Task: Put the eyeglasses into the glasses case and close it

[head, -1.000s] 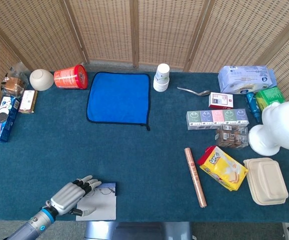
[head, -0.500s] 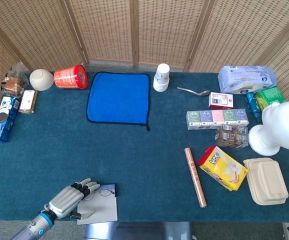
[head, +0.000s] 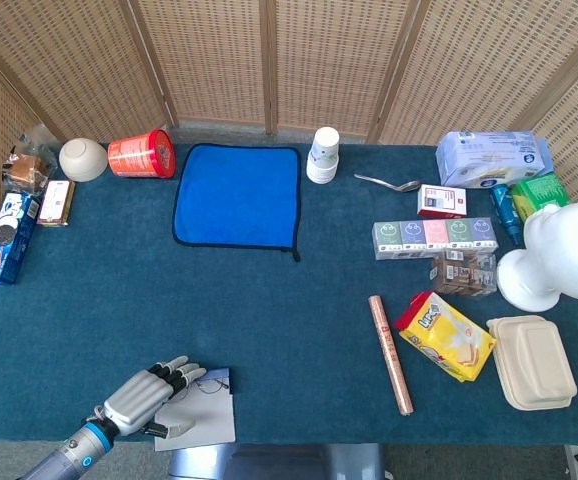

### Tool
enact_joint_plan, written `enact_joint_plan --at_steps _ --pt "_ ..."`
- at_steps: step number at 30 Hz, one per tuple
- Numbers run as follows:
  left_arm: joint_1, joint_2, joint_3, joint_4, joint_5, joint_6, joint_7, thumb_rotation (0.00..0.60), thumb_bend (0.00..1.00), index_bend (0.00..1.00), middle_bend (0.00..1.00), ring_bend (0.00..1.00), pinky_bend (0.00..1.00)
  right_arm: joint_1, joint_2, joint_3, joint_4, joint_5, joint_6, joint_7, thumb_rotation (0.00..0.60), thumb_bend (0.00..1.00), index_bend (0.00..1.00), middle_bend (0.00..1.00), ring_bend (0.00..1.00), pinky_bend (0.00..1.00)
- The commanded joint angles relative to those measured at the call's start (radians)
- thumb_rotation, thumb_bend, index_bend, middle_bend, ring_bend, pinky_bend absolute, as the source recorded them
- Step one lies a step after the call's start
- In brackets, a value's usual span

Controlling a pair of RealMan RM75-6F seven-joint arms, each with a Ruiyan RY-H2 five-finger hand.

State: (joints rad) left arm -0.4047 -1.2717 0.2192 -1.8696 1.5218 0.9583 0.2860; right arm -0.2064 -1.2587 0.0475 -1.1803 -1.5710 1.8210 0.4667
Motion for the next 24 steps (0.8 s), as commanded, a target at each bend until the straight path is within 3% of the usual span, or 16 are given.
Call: enact_joint_plan --at_steps 1,24 --pt "-0.007 -0.01 -0.005 0.001 0.0 -0.011 0.0 0.084 0.24 0.02 0.09 0.0 0.15 -0.003 -0.001 -0.001 0.004 0.002 0.002 0.002 0.6 0.41 0.0 0.06 0.09 0.28" --pt "0.021 -0.007 0.022 -0.014 0.016 0.015 0.027 0.086 0.24 0.02 0.09 0.0 0.14 -0.007 -0.005 0.001 0.024 0.0 0.0 0.022 0.6 0.41 0.0 0.06 0.09 0.28"
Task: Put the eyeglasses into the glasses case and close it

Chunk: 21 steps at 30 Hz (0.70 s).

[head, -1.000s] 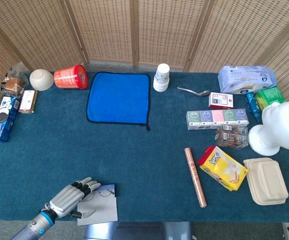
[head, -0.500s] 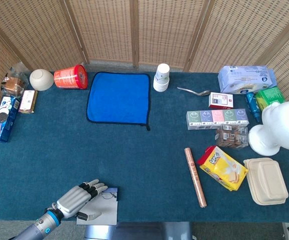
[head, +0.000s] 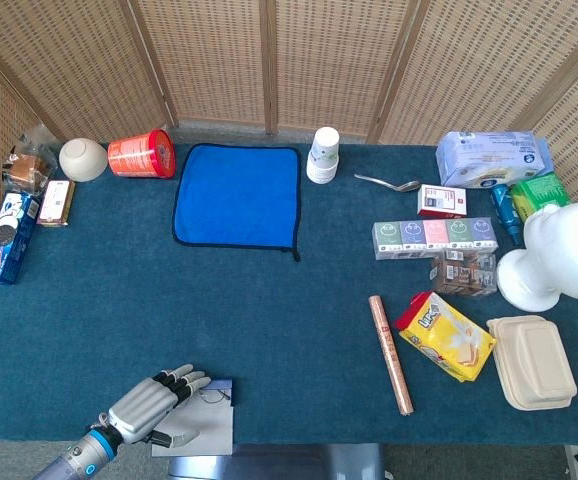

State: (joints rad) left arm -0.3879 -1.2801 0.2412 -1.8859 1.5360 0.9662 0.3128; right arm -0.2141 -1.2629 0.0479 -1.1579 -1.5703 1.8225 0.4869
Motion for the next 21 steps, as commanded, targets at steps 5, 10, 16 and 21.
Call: enact_joint_plan --at_steps 5,10,16,21 --pt "0.032 0.012 -0.01 0.007 0.022 0.074 0.017 0.087 0.24 0.02 0.09 0.0 0.14 0.006 -0.005 0.001 0.014 -0.008 -0.001 0.014 0.6 0.41 0.0 0.06 0.09 0.28" --pt "0.083 -0.003 -0.011 0.039 0.08 0.18 0.023 0.095 0.24 0.03 0.09 0.0 0.13 0.024 -0.01 0.001 0.022 -0.021 -0.013 0.022 0.6 0.41 0.0 0.06 0.09 0.28" --pt "0.184 -0.049 0.018 0.144 0.225 0.377 0.002 0.157 0.24 0.05 0.09 0.0 0.11 0.08 -0.003 0.0 0.008 -0.065 -0.045 -0.002 0.6 0.41 0.0 0.06 0.08 0.28" --pt "0.28 -0.102 0.029 0.271 0.334 0.571 -0.016 0.391 0.24 0.07 0.09 0.02 0.11 0.142 0.006 0.003 -0.023 -0.1 -0.091 -0.03 0.6 0.41 0.0 0.05 0.07 0.28"
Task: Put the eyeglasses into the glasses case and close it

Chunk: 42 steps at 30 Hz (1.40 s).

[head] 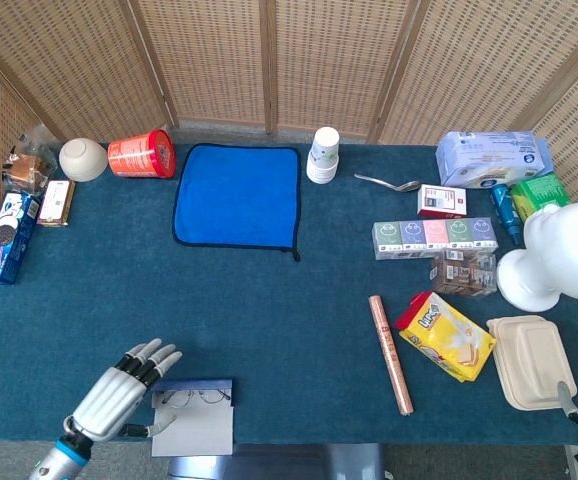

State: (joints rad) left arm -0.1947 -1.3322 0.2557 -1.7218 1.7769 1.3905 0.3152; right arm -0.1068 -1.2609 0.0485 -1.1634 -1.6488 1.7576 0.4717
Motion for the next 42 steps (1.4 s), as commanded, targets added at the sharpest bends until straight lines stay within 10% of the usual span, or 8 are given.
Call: enact_joint_plan --at_steps 1,10,42 --pt "0.103 -0.064 0.017 0.137 0.11 0.177 -0.03 0.432 0.24 0.07 0.09 0.02 0.11 0.044 0.004 0.003 -0.024 -0.026 -0.033 -0.018 0.6 0.41 0.0 0.05 0.07 0.28" --pt "0.221 -0.152 0.023 0.326 0.16 0.318 -0.037 0.559 0.25 0.0 0.01 0.0 0.07 0.123 -0.011 0.006 -0.048 -0.059 -0.081 -0.037 0.6 0.41 0.0 0.04 0.05 0.28" --pt "0.333 -0.329 0.041 0.728 0.272 0.399 0.035 0.502 0.25 0.01 0.0 0.0 0.0 0.274 0.008 -0.007 -0.116 -0.11 -0.139 -0.025 0.6 0.41 0.0 0.02 0.04 0.27"
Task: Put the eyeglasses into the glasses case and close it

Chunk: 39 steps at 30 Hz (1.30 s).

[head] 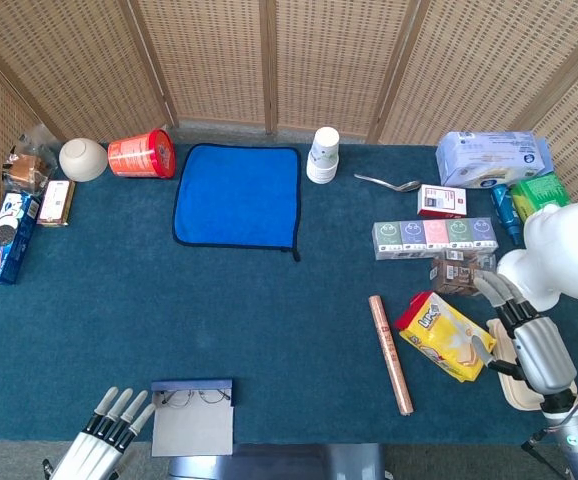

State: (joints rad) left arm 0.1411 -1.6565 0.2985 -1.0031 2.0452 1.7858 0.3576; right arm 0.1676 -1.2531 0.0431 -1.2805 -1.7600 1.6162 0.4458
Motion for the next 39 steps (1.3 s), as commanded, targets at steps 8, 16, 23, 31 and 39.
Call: enact_joint_plan --at_steps 8,16,23,31,39 --pt "-0.025 0.011 -0.016 0.039 0.029 0.009 0.038 0.486 0.24 0.0 0.0 0.0 0.0 0.008 0.004 -0.031 -0.007 -0.031 0.014 -0.008 0.6 0.41 0.0 0.02 0.04 0.27" --pt "-0.046 0.04 -0.025 0.054 0.051 0.002 0.11 0.51 0.24 0.0 0.0 0.0 0.0 -0.008 0.014 -0.048 -0.023 0.009 -0.017 -0.079 0.6 0.41 0.0 0.02 0.03 0.25" --pt "-0.048 0.039 -0.027 0.074 0.042 -0.012 0.109 0.539 0.25 0.0 0.0 0.0 0.0 -0.043 0.024 -0.056 -0.001 0.052 -0.008 -0.087 0.6 0.41 0.0 0.02 0.02 0.25" --pt "-0.051 0.028 -0.023 0.1 0.047 -0.017 0.111 0.539 0.25 0.0 0.0 0.0 0.0 -0.089 0.023 -0.064 0.047 0.093 0.013 -0.066 0.6 0.41 0.0 0.02 0.02 0.24" --pt "-0.044 0.02 -0.016 0.146 0.047 -0.003 0.103 0.543 0.24 0.0 0.0 0.0 0.0 -0.126 0.018 -0.063 0.103 0.115 0.046 -0.007 0.6 0.41 0.0 0.02 0.01 0.24"
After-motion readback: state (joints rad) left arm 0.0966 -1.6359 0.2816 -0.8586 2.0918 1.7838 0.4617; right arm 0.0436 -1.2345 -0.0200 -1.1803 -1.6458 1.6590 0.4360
